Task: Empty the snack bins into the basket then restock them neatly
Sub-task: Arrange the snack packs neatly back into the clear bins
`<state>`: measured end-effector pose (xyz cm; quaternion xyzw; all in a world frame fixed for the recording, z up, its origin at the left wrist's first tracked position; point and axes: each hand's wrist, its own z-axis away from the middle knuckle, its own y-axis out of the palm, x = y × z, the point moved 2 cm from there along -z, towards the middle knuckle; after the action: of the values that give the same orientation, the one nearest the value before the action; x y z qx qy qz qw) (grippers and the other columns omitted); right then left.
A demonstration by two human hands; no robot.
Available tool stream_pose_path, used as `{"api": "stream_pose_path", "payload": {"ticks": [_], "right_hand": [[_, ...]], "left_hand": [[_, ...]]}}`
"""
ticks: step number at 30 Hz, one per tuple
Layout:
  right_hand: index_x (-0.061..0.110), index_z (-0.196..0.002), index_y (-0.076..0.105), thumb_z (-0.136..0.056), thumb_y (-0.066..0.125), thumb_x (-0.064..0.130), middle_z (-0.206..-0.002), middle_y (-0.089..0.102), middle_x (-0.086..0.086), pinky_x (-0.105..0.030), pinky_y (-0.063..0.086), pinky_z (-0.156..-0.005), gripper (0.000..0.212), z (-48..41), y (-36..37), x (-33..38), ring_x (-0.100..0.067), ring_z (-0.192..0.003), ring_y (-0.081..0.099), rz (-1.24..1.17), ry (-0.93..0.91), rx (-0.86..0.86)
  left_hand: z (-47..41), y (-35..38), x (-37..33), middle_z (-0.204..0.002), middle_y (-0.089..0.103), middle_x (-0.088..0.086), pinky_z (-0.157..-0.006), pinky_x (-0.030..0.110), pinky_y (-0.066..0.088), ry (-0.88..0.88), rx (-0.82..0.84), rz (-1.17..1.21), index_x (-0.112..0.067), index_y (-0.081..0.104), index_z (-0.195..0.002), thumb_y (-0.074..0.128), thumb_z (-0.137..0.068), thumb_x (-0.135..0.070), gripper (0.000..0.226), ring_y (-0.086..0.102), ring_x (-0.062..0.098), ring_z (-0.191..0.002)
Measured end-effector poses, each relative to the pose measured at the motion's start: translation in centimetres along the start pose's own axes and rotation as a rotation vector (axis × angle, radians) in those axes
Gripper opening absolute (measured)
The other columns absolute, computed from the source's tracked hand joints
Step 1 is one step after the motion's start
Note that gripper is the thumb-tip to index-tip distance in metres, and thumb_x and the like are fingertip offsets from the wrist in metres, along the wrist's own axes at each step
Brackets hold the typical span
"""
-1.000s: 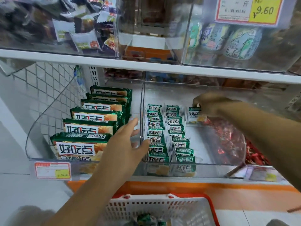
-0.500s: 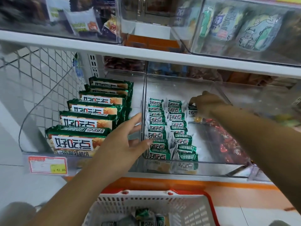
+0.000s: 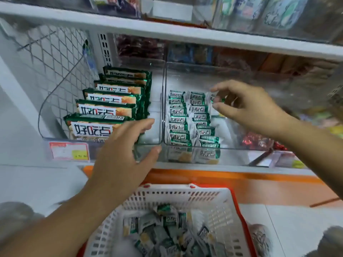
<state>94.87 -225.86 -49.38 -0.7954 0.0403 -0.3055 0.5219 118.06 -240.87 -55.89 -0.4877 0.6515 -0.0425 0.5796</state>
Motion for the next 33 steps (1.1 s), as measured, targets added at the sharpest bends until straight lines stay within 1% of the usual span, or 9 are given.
{"api": "stream_pose_path", "payload": {"ticks": [4, 7, 10, 13, 16, 19, 26, 30, 33], "right_hand": [[0.030, -0.113, 0.062, -0.086, 0.062, 0.035, -0.085, 0.065, 0.010, -0.015, 0.046, -0.066, 0.028, 9.4, 4.7, 3.6, -0.007, -0.074, 0.059, -0.301, 0.008, 0.331], [0.035, -0.125, 0.056, -0.093, 0.059, 0.037, -0.109, 0.061, 0.018, -0.012, 0.043, -0.074, 0.033, 14.9, 13.2, 0.8, -0.001, -0.091, 0.058, -0.182, 0.157, 0.766], [0.031, -0.137, 0.048, -0.097, 0.052, 0.037, -0.135, 0.048, 0.007, -0.018, 0.039, -0.091, 0.041, 19.0, 21.5, -4.4, -0.009, -0.111, 0.051, -0.130, 0.336, 0.919], [0.028, -0.138, 0.048, -0.096, 0.053, 0.035, -0.134, 0.049, -0.009, -0.026, 0.043, -0.086, 0.042, 22.4, 26.5, -8.8, -0.018, -0.097, 0.057, -0.060, 0.519, 0.848], [0.024, -0.144, 0.041, -0.093, 0.057, 0.033, -0.138, 0.045, -0.012, -0.034, 0.042, -0.101, 0.054, 25.9, 29.2, -11.4, -0.026, -0.118, 0.051, 0.026, 0.636, 0.811], [0.024, -0.149, 0.030, -0.090, 0.061, 0.034, -0.138, 0.042, -0.013, -0.033, 0.037, -0.099, 0.068, 27.6, 30.4, -11.9, -0.029, -0.122, 0.045, 0.005, 0.702, 0.768], [0.024, -0.152, 0.019, -0.073, 0.079, 0.047, -0.147, 0.021, -0.015, -0.038, 0.035, -0.106, 0.102, 27.4, 31.7, -12.7, -0.033, -0.131, 0.036, -0.169, 0.904, 0.742], [0.019, -0.145, 0.037, -0.078, 0.068, 0.059, -0.142, 0.025, -0.007, -0.041, 0.037, -0.105, 0.084, 26.8, 32.3, -13.4, -0.029, -0.127, 0.040, -0.190, 0.920, 0.922], [0.004, -0.094, 0.061, -0.092, 0.055, 0.044, -0.088, 0.055, -0.010, -0.045, 0.047, -0.082, 0.041, 26.5, 32.8, -13.7, -0.015, -0.067, 0.056, -0.439, 1.051, 0.765]], "left_hand": [[5.4, 1.4, 2.3, -0.115, 0.045, -0.029, -0.089, 0.009, 0.034, -0.016, 0.192, -0.088, -0.038, 0.052, -0.128, 0.058, -0.094, -0.036, 0.034, 0.043, -0.009, -0.107], [9.8, 5.9, 6.9, -0.136, 0.041, -0.022, -0.100, 0.014, 0.033, -0.153, 0.529, -0.172, -0.037, 0.046, -0.136, 0.053, -0.098, -0.035, 0.039, 0.038, -0.004, -0.125], [13.7, 10.9, 11.4, -0.144, 0.047, -0.010, -0.101, 0.025, 0.040, -0.259, 0.704, -0.227, -0.032, 0.047, -0.138, 0.052, -0.098, -0.034, 0.040, 0.046, 0.009, -0.129], [17.1, 15.0, 14.5, -0.140, 0.052, -0.001, -0.093, 0.029, 0.047, -0.491, 0.759, -0.117, -0.024, 0.047, -0.140, 0.053, -0.093, -0.046, 0.052, 0.057, 0.015, -0.117], [19.9, 19.0, 16.8, -0.136, 0.055, 0.010, -0.093, 0.032, 0.047, -0.658, 0.832, -0.077, -0.010, 0.051, -0.137, 0.055, -0.092, -0.043, 0.056, 0.058, 0.025, -0.117], [21.6, 22.1, 17.6, -0.115, 0.065, 0.014, -0.078, 0.027, 0.046, -0.697, 0.885, -0.041, -0.004, 0.055, -0.130, 0.059, -0.096, -0.023, 0.039, 0.062, 0.026, -0.100], [21.8, 25.7, 18.6, -0.116, 0.063, 0.009, -0.081, 0.030, 0.047, -0.852, 0.787, 0.021, -0.009, 0.053, -0.129, 0.071, -0.086, -0.041, 0.056, 0.061, 0.026, -0.101], [21.1, 26.3, 18.8, -0.077, 0.059, 0.004, -0.057, 0.023, 0.038, -0.879, 0.795, 0.007, -0.014, 0.058, -0.082, 0.074, -0.085, -0.036, 0.027, 0.058, 0.026, -0.079], [21.0, 26.1, 18.7, -0.072, 0.051, -0.002, -0.051, 0.022, 0.031, -0.900, 0.686, 0.043, -0.020, 0.049, -0.079, 0.076, -0.083, -0.029, 0.029, 0.049, 0.017, -0.070]]}}
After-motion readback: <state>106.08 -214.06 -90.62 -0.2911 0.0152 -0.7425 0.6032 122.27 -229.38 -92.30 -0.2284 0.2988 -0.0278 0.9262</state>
